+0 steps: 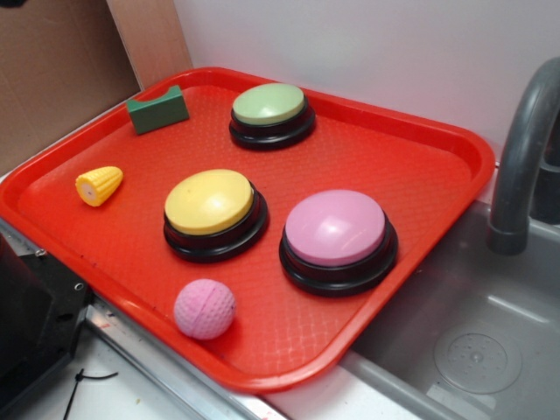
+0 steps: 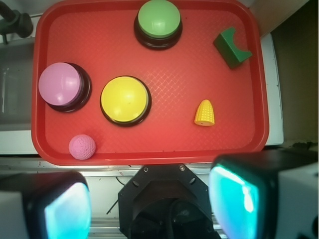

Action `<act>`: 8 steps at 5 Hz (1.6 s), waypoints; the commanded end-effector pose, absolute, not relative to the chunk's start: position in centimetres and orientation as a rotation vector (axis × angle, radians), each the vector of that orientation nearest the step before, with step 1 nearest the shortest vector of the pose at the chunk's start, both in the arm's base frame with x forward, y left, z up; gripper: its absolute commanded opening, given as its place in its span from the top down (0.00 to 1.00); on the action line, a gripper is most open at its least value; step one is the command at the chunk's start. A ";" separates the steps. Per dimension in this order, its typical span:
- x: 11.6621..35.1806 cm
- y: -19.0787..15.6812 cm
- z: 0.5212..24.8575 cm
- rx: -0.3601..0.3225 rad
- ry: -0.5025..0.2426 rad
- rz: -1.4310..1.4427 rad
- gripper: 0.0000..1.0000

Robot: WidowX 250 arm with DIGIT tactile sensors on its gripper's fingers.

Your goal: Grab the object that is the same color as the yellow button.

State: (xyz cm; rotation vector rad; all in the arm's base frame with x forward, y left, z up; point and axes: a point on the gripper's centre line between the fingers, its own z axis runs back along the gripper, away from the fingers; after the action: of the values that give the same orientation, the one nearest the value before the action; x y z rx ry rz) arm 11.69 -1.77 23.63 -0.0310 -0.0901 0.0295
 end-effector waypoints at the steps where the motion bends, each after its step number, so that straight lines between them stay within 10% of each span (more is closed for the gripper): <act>1: 11.7 -1.8 23.6 -0.031 -0.090 0.030 0.00; 4: 13.3 0.9 19.8 -0.002 -0.181 0.218 0.00; 8: 16.6 6.1 10.4 0.137 -0.098 0.405 0.00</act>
State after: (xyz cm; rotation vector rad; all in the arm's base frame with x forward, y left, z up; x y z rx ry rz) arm 16.55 5.66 9.78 0.1368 -0.0729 0.3978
